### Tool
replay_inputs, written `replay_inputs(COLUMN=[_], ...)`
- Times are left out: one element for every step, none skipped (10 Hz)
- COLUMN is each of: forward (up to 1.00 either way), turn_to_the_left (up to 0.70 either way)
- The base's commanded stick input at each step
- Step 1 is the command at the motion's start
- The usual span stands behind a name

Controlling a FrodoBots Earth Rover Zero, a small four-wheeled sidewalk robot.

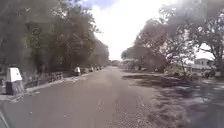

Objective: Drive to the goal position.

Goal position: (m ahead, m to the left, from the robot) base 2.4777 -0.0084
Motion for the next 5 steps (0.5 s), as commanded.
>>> replay_inputs(forward=[0.7, 0.7, 0.7, 0.7, 0.7], turn_to_the_left=[0.0, 0.0, 0.0, 0.03, 0.09])
